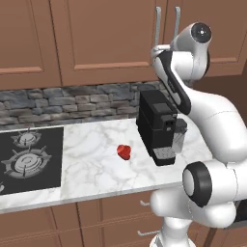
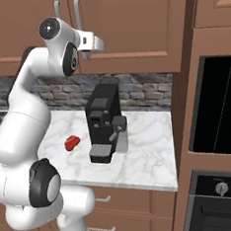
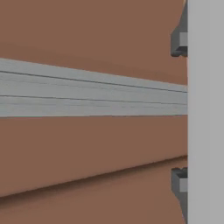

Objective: Retrieve the tupperware from the cabinet, then place the raw meat into the tupperware to avoid contamination.

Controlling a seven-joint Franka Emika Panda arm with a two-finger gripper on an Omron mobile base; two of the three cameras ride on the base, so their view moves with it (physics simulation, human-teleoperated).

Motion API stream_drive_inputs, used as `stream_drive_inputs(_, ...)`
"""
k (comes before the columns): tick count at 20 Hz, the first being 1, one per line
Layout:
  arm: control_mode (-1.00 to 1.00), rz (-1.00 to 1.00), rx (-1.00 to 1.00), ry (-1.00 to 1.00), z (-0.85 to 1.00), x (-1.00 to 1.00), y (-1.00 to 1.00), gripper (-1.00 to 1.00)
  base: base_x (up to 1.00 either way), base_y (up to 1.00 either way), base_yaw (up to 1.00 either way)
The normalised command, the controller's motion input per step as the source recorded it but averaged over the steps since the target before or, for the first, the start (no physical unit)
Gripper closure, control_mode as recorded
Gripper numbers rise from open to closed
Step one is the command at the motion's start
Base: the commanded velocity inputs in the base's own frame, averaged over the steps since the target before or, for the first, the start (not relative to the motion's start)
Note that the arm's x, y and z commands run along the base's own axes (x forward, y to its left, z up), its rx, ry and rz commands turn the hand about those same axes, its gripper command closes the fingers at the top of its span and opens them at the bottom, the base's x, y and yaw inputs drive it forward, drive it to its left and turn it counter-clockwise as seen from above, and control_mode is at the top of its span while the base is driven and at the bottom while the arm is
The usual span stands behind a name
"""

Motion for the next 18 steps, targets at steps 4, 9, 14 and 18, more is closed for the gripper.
stream_drive_inputs(4,-1.00,0.00,0.00,-0.04,-0.15,0.39,-0.05,1.00,0.00,0.00,0.00)
stream_drive_inputs(9,-1.00,0.00,0.00,0.01,-0.03,0.24,0.00,1.00,0.00,0.00,0.00)
stream_drive_inputs(14,-1.00,-0.01,0.01,0.12,-0.11,-0.05,-0.12,1.00,0.00,0.00,0.00)
stream_drive_inputs(18,-1.00,-0.03,0.02,0.10,-0.10,-0.34,-0.22,1.00,0.00,0.00,0.00)
